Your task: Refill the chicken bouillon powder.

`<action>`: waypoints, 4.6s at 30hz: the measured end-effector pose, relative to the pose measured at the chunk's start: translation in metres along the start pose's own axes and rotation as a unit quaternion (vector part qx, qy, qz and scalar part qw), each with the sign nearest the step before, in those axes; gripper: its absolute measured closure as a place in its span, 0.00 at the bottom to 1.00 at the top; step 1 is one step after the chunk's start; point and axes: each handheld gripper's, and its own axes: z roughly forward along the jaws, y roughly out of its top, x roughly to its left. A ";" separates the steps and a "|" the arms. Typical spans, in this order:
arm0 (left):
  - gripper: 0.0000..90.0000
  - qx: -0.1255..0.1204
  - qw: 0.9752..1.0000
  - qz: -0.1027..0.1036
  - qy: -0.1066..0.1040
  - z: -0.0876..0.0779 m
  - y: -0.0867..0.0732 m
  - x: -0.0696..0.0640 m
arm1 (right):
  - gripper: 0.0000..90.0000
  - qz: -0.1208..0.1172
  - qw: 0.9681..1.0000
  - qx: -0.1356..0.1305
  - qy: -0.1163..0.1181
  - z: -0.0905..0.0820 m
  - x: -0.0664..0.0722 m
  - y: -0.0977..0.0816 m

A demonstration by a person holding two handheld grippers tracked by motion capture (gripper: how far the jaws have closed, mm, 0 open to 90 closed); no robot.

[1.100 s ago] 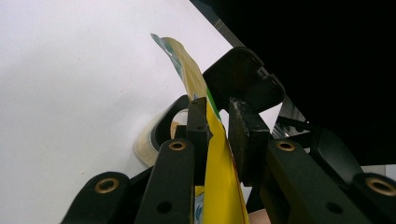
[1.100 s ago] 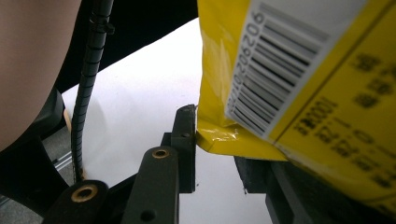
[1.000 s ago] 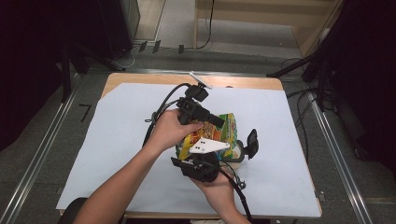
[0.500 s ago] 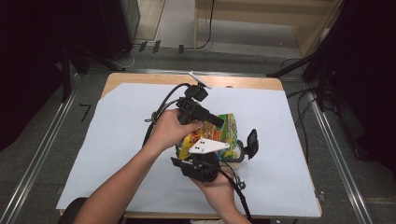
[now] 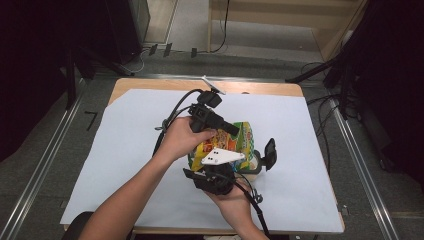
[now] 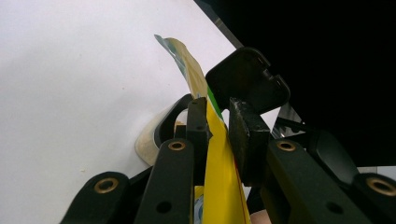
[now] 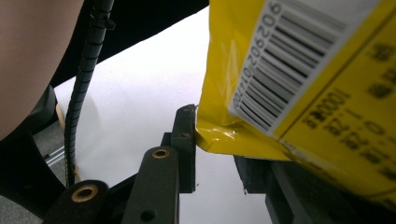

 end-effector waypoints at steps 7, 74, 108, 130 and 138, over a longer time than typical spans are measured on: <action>0.87 -0.002 1.000 0.002 0.001 0.000 0.000 -0.001 | 0.81 0.000 1.000 0.000 0.000 0.000 0.000 0.000; 0.86 -0.002 1.000 0.003 0.003 -0.001 0.000 -0.002 | 0.80 -0.007 1.000 0.001 -0.008 0.000 0.001 0.000; 0.86 0.001 1.000 -0.008 -0.006 0.000 0.003 0.001 | 0.80 -0.001 1.000 -0.001 -0.004 -0.002 0.000 0.002; 0.86 0.009 1.000 -0.009 0.006 0.003 0.009 -0.005 | 0.81 0.007 1.000 -0.009 -0.004 -0.003 -0.003 0.003; 0.86 0.018 1.000 -0.007 0.007 0.005 0.012 -0.005 | 0.81 0.009 1.000 -0.011 -0.003 -0.004 -0.005 0.003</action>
